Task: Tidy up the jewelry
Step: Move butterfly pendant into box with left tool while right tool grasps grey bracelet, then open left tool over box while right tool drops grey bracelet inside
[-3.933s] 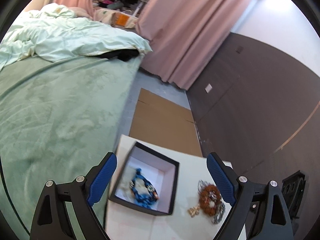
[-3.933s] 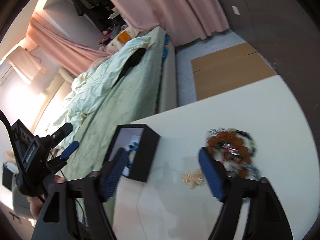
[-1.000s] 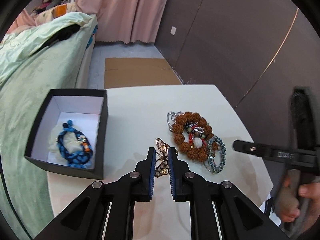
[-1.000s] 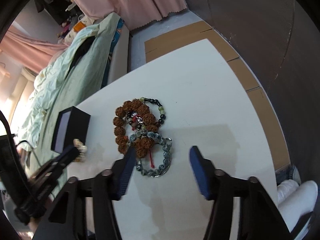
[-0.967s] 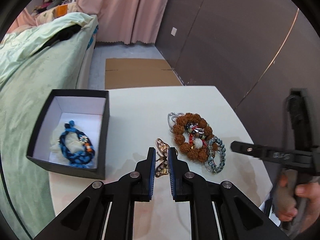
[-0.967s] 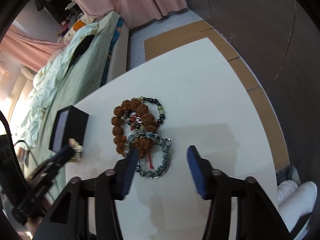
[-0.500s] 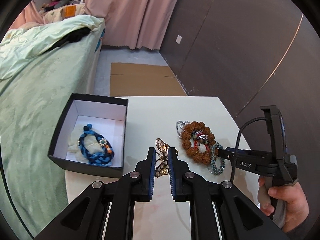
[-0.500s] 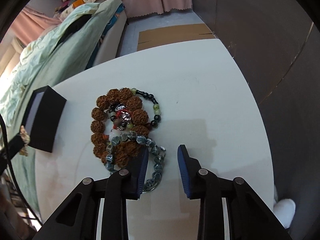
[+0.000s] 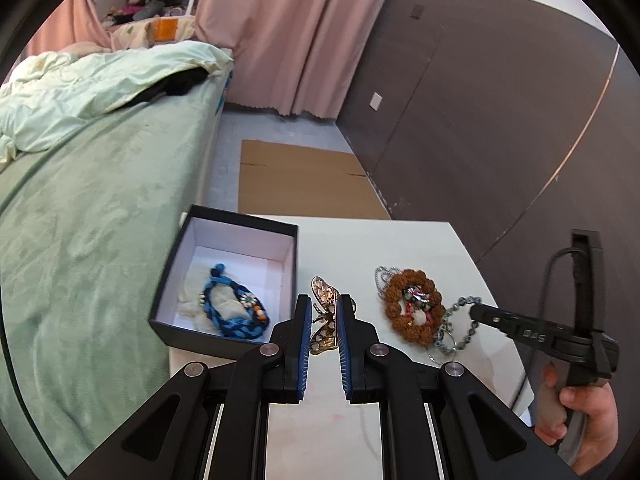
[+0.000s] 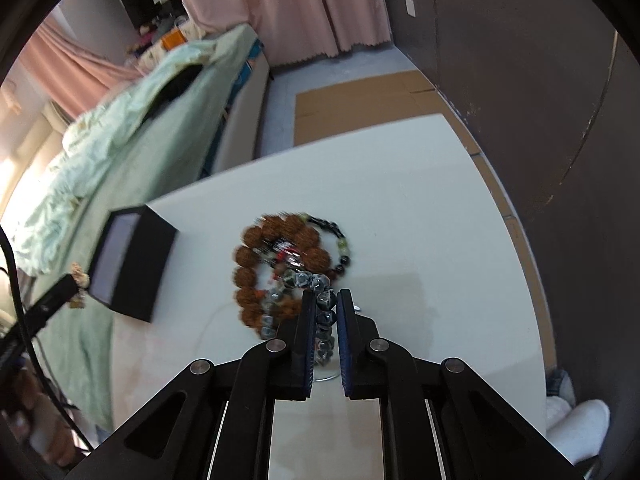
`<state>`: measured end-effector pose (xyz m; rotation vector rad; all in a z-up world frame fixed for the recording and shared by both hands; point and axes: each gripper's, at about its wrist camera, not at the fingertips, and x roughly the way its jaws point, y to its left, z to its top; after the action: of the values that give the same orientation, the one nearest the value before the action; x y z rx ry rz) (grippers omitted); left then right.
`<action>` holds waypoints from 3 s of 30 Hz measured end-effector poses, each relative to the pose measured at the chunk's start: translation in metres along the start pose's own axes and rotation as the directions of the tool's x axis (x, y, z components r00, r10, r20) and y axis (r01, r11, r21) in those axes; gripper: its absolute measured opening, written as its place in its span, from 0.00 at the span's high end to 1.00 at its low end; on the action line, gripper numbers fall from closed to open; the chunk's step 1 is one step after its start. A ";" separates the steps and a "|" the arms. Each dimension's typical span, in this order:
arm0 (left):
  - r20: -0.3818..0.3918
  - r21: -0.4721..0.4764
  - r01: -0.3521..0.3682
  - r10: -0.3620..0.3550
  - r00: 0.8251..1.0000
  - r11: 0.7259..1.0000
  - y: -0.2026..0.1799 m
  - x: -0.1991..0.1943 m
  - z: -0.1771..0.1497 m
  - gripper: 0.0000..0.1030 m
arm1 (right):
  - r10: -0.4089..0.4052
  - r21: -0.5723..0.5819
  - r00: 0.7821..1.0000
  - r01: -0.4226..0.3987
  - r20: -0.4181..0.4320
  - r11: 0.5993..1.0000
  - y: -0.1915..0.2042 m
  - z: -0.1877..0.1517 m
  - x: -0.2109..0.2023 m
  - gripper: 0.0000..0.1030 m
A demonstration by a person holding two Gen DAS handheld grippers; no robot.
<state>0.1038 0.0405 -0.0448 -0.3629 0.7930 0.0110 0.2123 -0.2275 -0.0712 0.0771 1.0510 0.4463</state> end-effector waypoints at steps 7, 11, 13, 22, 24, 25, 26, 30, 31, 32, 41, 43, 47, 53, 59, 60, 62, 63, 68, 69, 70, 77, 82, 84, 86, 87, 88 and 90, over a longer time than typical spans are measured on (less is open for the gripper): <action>0.019 -0.025 -0.020 0.021 1.000 0.999 0.013 -0.007 0.004 0.87 | 0.096 0.007 0.992 -0.097 0.081 0.995 0.015 0.000 -0.023 0.89; 0.025 -0.040 -0.031 0.032 0.999 0.999 0.021 -0.009 0.006 0.87 | 0.162 0.010 0.981 -0.164 0.110 0.986 0.022 0.001 -0.028 0.89; 0.027 -0.050 -0.037 0.039 0.999 0.998 0.025 -0.009 0.008 0.87 | 0.196 0.008 0.972 -0.198 0.127 0.980 0.026 0.000 -0.031 0.89; 0.009 -0.068 -0.089 0.090 0.996 0.994 0.038 0.001 0.015 0.87 | 0.341 -0.006 0.928 -0.344 0.153 0.939 0.049 0.004 -0.031 0.89; 0.006 -0.076 -0.090 0.091 0.996 0.993 0.039 0.003 0.016 0.87 | 0.371 -0.002 0.916 -0.375 0.149 0.927 0.051 0.006 -0.029 0.89; 0.005 -0.080 -0.092 0.092 0.996 0.993 0.040 0.004 0.017 0.87 | 0.383 -0.001 0.912 -0.387 0.146 0.922 0.052 0.006 -0.028 0.89; 0.003 -0.082 -0.092 0.093 0.996 0.992 0.041 0.005 0.017 0.87 | 0.392 -0.001 0.909 -0.396 0.144 0.918 0.054 0.007 -0.026 0.89; -0.009 -0.092 -0.090 0.090 0.996 0.992 0.042 0.010 0.020 0.87 | 0.422 -0.001 0.897 -0.426 0.132 0.905 0.062 0.010 -0.017 0.89; -0.019 -0.100 -0.081 0.079 0.997 0.992 0.044 0.012 0.021 0.87 | 0.428 -0.001 0.894 -0.432 0.129 0.902 0.064 0.010 -0.015 0.89; -0.033 -0.112 -0.072 0.069 0.997 0.991 0.046 0.014 0.023 0.86 | 0.438 -0.002 0.890 -0.441 0.126 0.897 0.067 0.010 -0.013 0.89; 0.025 -0.187 -0.051 0.056 0.998 0.981 0.060 0.002 0.034 0.35 | 0.531 -0.012 0.837 -0.534 0.129 0.845 0.093 0.018 0.003 0.89; 0.037 -0.198 -0.048 0.057 0.998 0.979 0.064 -0.002 0.037 0.35 | 0.551 -0.018 0.824 -0.554 0.130 0.832 0.102 0.020 0.009 0.89; 0.058 -0.221 -0.053 0.067 0.996 0.974 0.074 -0.008 0.043 0.35 | 0.592 -0.025 0.796 -0.594 0.127 0.804 0.119 0.023 0.018 0.89; 0.074 -0.247 -0.053 0.073 0.995 0.968 0.091 -0.012 0.050 0.35 | 0.583 -0.040 0.805 -0.583 0.112 0.812 0.140 0.025 0.039 0.89; 0.086 -0.278 -0.042 0.069 0.994 0.960 0.103 -0.011 0.057 0.35 | 0.545 -0.063 0.837 -0.542 0.052 0.838 0.153 0.030 0.055 0.73; 0.089 -0.279 -0.039 0.066 0.994 0.959 0.104 -0.010 0.057 0.35 | 0.543 -0.058 0.839 -0.541 0.038 0.839 0.152 0.031 0.057 0.52; 0.091 -0.276 -0.030 0.058 0.994 0.961 0.103 -0.008 0.059 0.35 | 0.535 -0.050 0.843 -0.532 0.060 0.845 0.145 0.031 0.056 0.48; 0.094 -0.273 -0.025 0.052 0.994 0.962 0.102 -0.008 0.059 0.35 | 0.532 -0.048 0.844 -0.530 0.061 0.846 0.142 0.032 0.056 0.48; 0.113 -0.261 -0.002 0.032 0.993 0.965 0.095 -0.006 0.058 0.34 | 0.507 -0.016 0.857 -0.508 0.086 0.861 0.124 0.036 0.047 0.48; 0.121 -0.256 0.005 0.026 0.992 0.967 0.092 -0.006 0.057 0.34 | 0.503 -0.014 0.860 -0.504 0.089 0.864 0.122 0.036 0.046 0.47; 0.131 -0.249 0.011 0.023 0.991 0.968 0.088 -0.007 0.056 0.34 | 0.496 -0.011 0.863 -0.497 0.093 0.868 0.118 0.036 0.042 0.48; 0.157 -0.218 0.044 -0.009 0.988 0.975 0.059 -0.005 0.045 0.34 | 0.439 0.017 0.890 -0.445 0.122 0.896 0.089 0.035 0.021 0.47; 0.155 -0.145 0.050 -0.027 0.988 0.988 0.034 -0.006 0.037 0.31 | 0.335 0.057 0.931 -0.346 0.142 0.937 0.062 0.030 0.003 0.27; 0.159 -0.135 0.060 -0.038 0.987 0.989 0.027 -0.007 0.033 0.22 | 0.312 0.061 0.938 -0.324 0.150 0.944 0.054 0.027 -0.003 0.20; 0.158 -0.122 0.059 -0.039 0.987 0.991 0.021 -0.009 0.031 0.22 | 0.295 0.066 0.945 -0.306 0.141 0.950 0.045 0.022 -0.008 0.20; 0.152 -0.115 0.062 -0.044 0.987 0.991 0.019 -0.009 0.029 0.22 | 0.288 0.068 0.948 -0.299 0.138 0.952 0.042 0.020 -0.010 0.20; 0.145 -0.111 0.063 -0.047 0.988 0.992 0.016 -0.008 0.028 0.22 | 0.278 0.071 0.951 -0.289 0.135 0.955 0.038 0.017 -0.012 0.20; 0.136 -0.102 0.060 -0.045 0.990 0.993 0.012 -0.008 0.024 0.22 | 0.254 0.083 0.959 -0.266 0.126 0.961 0.030 0.012 -0.015 0.20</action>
<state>0.1133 0.0602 -0.0275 -0.4784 0.6514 0.0278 0.2069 -0.2041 -0.0444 0.3288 0.9532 0.6210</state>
